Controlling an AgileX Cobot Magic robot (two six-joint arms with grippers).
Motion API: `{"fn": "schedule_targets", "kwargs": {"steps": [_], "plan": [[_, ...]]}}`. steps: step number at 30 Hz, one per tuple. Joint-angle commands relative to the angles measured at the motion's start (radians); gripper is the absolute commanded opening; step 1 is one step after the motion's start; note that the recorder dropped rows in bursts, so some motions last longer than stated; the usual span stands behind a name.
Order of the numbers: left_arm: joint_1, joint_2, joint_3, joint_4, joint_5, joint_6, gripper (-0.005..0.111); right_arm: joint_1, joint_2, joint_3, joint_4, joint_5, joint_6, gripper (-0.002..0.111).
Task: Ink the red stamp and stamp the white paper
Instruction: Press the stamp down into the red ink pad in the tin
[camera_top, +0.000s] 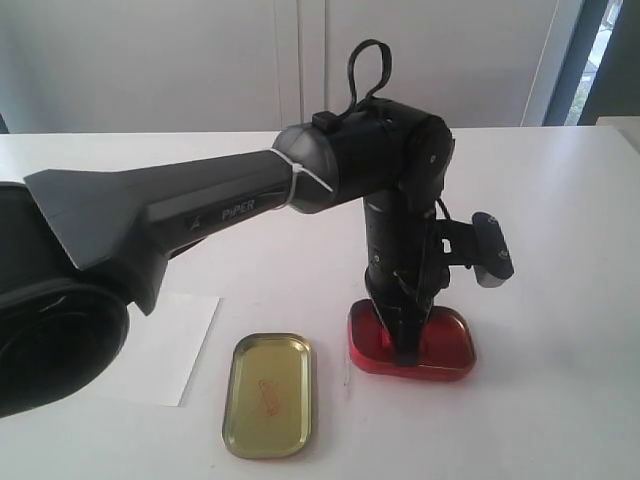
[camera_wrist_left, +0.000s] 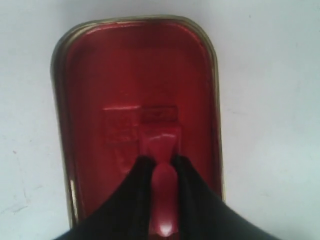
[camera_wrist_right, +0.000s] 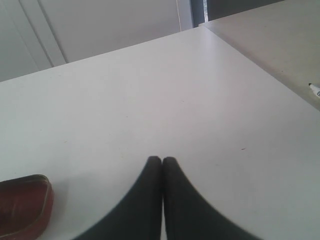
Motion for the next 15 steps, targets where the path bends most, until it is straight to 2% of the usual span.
{"fn": "schedule_targets", "kwargs": {"steps": [1,15], "plan": [[0.002,-0.045,0.003,-0.009,0.008,-0.008,0.000,-0.005,-0.006,0.002,0.000,-0.003,0.000,0.000],[0.002,-0.047,0.003,-0.009,-0.010,-0.008,0.000,-0.005,-0.006,0.002,0.000,-0.003,0.000,0.000]]}}
